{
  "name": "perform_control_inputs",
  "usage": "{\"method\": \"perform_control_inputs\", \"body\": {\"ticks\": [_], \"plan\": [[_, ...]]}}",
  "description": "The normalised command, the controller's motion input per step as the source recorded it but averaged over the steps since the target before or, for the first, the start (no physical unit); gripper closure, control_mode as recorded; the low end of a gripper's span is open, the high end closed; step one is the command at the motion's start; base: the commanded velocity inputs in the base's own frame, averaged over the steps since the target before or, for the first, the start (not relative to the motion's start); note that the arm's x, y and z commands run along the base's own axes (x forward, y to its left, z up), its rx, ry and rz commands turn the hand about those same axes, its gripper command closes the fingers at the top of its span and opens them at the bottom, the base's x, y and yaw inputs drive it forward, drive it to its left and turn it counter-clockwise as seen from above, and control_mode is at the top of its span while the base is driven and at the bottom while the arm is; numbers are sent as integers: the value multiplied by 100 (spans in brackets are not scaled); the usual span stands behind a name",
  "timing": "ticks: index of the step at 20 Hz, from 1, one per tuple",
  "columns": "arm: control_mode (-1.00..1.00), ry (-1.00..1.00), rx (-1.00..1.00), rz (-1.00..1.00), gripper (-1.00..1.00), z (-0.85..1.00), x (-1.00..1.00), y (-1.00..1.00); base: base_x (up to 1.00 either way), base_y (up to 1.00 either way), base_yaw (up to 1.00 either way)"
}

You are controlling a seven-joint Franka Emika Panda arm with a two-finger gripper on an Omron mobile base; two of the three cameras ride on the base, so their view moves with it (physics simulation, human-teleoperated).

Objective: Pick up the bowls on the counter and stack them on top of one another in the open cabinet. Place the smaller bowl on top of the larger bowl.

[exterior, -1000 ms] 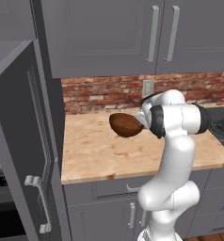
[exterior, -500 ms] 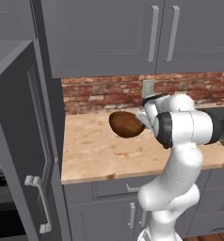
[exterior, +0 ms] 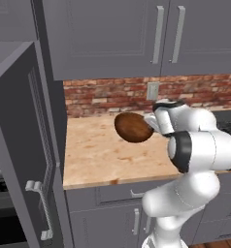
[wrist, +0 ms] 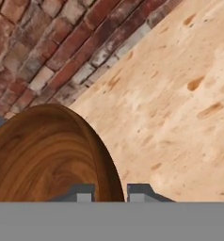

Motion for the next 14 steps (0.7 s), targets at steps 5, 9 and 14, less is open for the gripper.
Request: {"method": "perform_control_inputs", "body": {"ticks": [5,9,14], "plan": [[-100,-1,2,0,100,47,-47,-3,0,0,0],[-100,-3,2,0,100,54,-47,-3,0,0,0],[-100,0,3,0,100,54,-47,-2,0,0,0]]}}
